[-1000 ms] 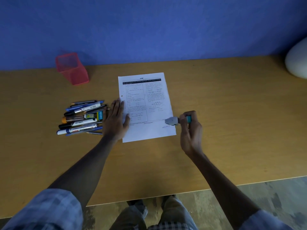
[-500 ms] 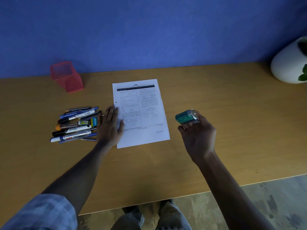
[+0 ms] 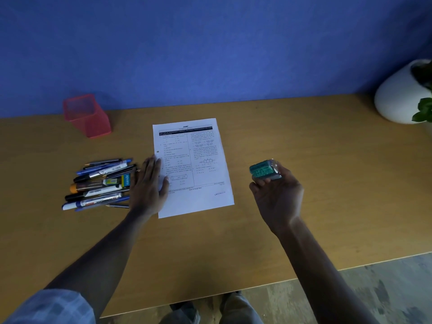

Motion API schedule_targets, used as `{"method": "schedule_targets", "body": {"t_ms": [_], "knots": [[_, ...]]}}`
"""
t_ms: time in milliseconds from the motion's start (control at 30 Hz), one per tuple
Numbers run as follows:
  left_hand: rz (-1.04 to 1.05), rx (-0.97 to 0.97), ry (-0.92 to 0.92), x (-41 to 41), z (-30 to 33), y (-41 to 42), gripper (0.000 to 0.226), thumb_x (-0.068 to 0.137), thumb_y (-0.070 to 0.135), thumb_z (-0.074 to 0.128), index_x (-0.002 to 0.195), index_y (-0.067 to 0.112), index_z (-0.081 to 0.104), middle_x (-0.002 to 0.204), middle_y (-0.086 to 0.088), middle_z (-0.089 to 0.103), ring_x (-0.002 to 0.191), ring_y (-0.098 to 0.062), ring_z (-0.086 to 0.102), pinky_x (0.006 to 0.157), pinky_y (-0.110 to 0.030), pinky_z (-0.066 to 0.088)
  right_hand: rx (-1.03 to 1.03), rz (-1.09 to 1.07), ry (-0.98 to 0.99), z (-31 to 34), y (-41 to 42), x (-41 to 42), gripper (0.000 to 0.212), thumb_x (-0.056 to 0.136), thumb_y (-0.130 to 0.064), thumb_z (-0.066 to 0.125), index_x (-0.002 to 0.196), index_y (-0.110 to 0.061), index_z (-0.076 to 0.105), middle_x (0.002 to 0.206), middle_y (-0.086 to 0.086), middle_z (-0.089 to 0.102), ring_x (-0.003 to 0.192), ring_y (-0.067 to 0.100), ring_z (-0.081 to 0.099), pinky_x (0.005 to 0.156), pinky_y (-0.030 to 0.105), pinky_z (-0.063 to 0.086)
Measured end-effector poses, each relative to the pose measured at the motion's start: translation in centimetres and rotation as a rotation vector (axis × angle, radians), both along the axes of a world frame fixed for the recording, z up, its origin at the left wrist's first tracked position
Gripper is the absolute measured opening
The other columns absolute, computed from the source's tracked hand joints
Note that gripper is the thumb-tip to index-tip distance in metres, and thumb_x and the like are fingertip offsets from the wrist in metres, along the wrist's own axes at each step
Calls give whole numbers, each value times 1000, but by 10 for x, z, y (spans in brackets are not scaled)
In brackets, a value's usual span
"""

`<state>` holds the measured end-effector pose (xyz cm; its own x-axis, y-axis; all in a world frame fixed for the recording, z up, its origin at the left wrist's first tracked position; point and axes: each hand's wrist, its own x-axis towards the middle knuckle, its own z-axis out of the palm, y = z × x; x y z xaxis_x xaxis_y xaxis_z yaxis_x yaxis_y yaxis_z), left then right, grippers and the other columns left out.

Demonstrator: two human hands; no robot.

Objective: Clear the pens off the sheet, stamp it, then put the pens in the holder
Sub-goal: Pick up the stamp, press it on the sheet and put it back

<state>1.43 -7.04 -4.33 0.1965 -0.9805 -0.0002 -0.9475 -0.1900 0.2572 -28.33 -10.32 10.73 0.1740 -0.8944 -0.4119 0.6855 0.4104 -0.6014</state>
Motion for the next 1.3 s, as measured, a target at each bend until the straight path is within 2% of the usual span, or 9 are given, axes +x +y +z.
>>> {"method": "schedule_targets", "body": {"t_ms": [133, 267, 400, 467, 533, 667, 833, 1133, 1300], "knots": [[-5, -9, -6, 0, -1, 0, 66, 96, 47, 23, 152, 12, 25, 162, -6, 23, 150, -23, 18, 122, -49, 11, -91, -70, 256, -11, -12, -4, 25, 93, -18, 37, 75, -16, 54, 63, -6, 45, 57, 11, 36, 59, 25, 30], [-12, -18, -10, 1, -3, 0, 67, 96, 48, 22, 151, 11, 27, 161, -8, 24, 149, -24, 21, 121, -50, 13, -359, -76, 763, -20, -27, -11, 20, 90, -19, 43, 78, -17, 58, 68, -4, 54, 62, 12, 44, 57, 20, 35], [-9, -9, -28, 1, -2, -2, 66, 96, 47, 24, 151, 10, 27, 161, -8, 25, 149, -24, 22, 121, -50, 14, -475, -73, 1069, -32, -50, -15, 17, 95, -29, 51, 86, -26, 66, 80, -14, 67, 74, 5, 58, 63, 18, 41], [-6, -6, -33, 0, -2, -2, 66, 96, 46, 25, 151, 10, 27, 160, -8, 26, 148, -25, 22, 121, -50, 14, -496, -73, 1204, -39, -66, -16, 15, 94, -34, 56, 98, -30, 70, 90, -18, 71, 77, -1, 60, 60, 16, 40], [-5, -3, -36, 0, -2, -3, 65, 96, 45, 26, 151, 11, 27, 160, -8, 26, 148, -25, 23, 121, -50, 14, -524, -56, 1305, -49, -85, -18, 24, 93, -37, 59, 112, -26, 70, 104, -13, 73, 85, 1, 64, 63, 13, 44], [-7, -2, -37, 0, -4, -4, 66, 96, 46, 26, 151, 11, 26, 161, -7, 24, 149, -24, 21, 121, -50, 13, -527, -30, 1415, -68, -123, -20, 38, 90, -35, 65, 122, -16, 67, 115, 2, 71, 104, 11, 65, 82, 22, 49], [-5, 0, -36, 0, -4, -4, 66, 96, 47, 25, 152, 12, 25, 161, -6, 23, 149, -24, 19, 122, -50, 11, -531, -30, 1518, -87, -159, -18, 40, 87, -28, 68, 124, -12, 65, 111, 12, 71, 100, 25, 65, 79, 34, 51], [1, 4, -41, 0, -5, -5, 64, 97, 45, 29, 152, 13, 25, 162, -5, 23, 150, -23, 19, 122, -50, 14, -499, 25, 1618, -112, -207, -16, 42, 92, -26, 63, 129, -7, 61, 114, 16, 70, 102, 29, 64, 77, 27, 45], [7, 16, -37, 1, -6, -5, 64, 97, 46, 28, 153, 14, 24, 162, -4, 21, 150, -22, 18, 121, -50, 14, -500, 76, 1675, -120, -220, -14, 40, 91, -22, 64, 128, -7, 61, 112, 19, 70, 101, 33, 64, 81, 34, 49]]}}
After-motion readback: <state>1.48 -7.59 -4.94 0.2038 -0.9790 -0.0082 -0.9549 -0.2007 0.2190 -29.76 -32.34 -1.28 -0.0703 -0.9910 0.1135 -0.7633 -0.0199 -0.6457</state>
